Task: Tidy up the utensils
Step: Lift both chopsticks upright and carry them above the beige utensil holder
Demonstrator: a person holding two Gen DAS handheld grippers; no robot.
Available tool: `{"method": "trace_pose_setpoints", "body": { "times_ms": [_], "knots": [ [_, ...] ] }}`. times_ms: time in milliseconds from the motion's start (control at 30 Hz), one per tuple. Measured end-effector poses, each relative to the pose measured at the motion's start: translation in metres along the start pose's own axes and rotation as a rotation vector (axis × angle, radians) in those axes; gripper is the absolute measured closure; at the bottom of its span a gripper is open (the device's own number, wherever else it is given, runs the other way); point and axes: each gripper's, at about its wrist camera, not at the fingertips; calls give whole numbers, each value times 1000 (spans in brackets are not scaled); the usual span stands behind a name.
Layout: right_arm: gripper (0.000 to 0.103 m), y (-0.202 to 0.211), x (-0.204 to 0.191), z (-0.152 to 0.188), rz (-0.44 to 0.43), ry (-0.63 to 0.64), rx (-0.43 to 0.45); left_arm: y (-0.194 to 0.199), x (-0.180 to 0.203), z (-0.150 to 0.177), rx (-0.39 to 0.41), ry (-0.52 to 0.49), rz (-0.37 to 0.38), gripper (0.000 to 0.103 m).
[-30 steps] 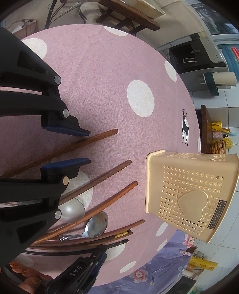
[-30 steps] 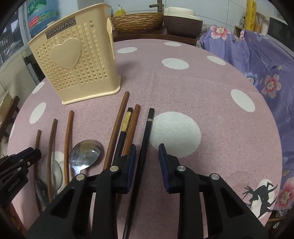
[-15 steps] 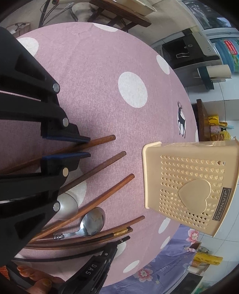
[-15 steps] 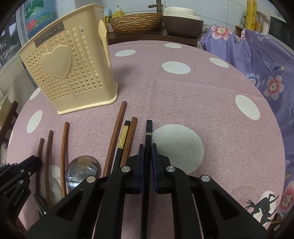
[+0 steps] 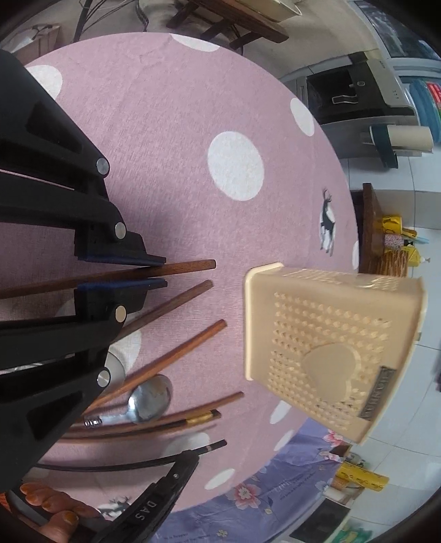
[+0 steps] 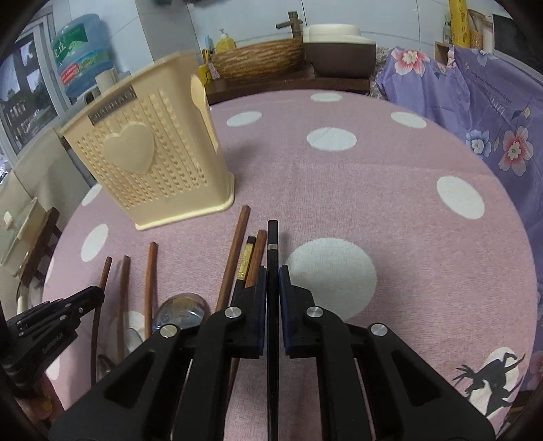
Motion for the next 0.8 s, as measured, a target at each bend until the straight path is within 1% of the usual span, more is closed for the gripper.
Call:
{"method": "trace_pose_setpoints", "body": {
  "times_ms": [200, 300, 400, 500, 800],
  "knots": [
    [95, 49, 12, -14, -44, -10, 118, 57, 0, -23, 135, 7, 56, 95],
    [95, 78, 20, -25, -69, -15, 181, 92, 3, -37, 227, -9, 67, 95],
    [95, 103, 28, -36, -94, -18, 231, 116, 3, -47, 284, -26, 69, 95],
    [95, 119, 35, -44, -83, -9, 269, 127, 4, -52, 318, -40, 52, 95],
    [95, 135, 40, -54, -80, 12, 296, 139, -1, -56, 365, -56, 42, 95]
  ]
}}
Point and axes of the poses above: each gripper's, at about its wrist camera, not at the fingertips, and y roughly against the way its jaws point, x to its right, z to its underside, and after that the axes turned 9 degrees about z, right-handed
